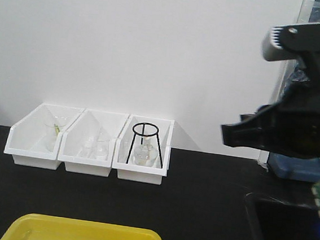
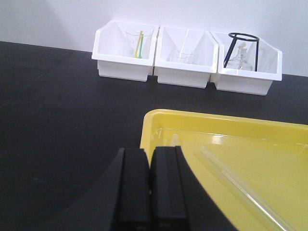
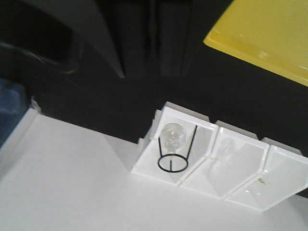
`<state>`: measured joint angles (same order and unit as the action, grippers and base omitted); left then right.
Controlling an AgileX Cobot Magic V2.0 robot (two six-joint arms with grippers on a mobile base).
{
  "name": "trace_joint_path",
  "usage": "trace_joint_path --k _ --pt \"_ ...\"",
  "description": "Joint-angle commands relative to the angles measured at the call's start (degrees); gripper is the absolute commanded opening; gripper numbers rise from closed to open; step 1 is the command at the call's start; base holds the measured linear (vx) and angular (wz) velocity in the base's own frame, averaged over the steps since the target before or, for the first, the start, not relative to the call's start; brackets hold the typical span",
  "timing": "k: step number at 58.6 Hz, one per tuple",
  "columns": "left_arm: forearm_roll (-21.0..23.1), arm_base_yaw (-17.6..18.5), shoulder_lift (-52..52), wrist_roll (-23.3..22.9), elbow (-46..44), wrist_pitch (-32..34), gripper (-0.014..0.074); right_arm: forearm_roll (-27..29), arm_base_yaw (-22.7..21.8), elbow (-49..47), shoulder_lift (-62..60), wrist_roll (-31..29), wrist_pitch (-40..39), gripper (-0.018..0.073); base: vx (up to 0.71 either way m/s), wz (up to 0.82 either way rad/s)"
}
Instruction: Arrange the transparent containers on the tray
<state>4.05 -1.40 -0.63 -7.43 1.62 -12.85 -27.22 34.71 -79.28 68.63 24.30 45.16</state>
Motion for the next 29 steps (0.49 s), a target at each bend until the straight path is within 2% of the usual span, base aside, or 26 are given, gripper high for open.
trace_joint_path --k 1,7,16,22,29 --pt "0.52 -0.07 -0.21 -0.3 1.63 5.11 -0.0008 -0.22 -3.78 4.03 -6.24 -0.75 -5.88 0.0083 0.0 0.0" --pt "0.52 -0.07 -0.21 -0.3 1.63 5.11 -0.0008 -0.17 -10.57 16.57 -13.92 -0.75 -15.67 -0.0011 0.0 0.0" --pt "0.52 -0.07 -0.21 -0.3 1.63 5.11 -0.0008 -0.45 -21.76 33.62 -25.95 -0.75 -28.75 -0.0014 0.0 0.0" --pt "0.52 -0.07 -0.21 -0.3 1.63 5.11 -0.0008 -1.77 -26.8 40.37 -32.14 -0.75 -29.61 -0.0013 0.0 0.0" --pt "0.52 -0.07 -0.21 -0.3 1.63 5.11 -0.0008 -0.45 -29.1 46.43 -37.89 -2.21 -29.61 -0.0013 0.0 0.0"
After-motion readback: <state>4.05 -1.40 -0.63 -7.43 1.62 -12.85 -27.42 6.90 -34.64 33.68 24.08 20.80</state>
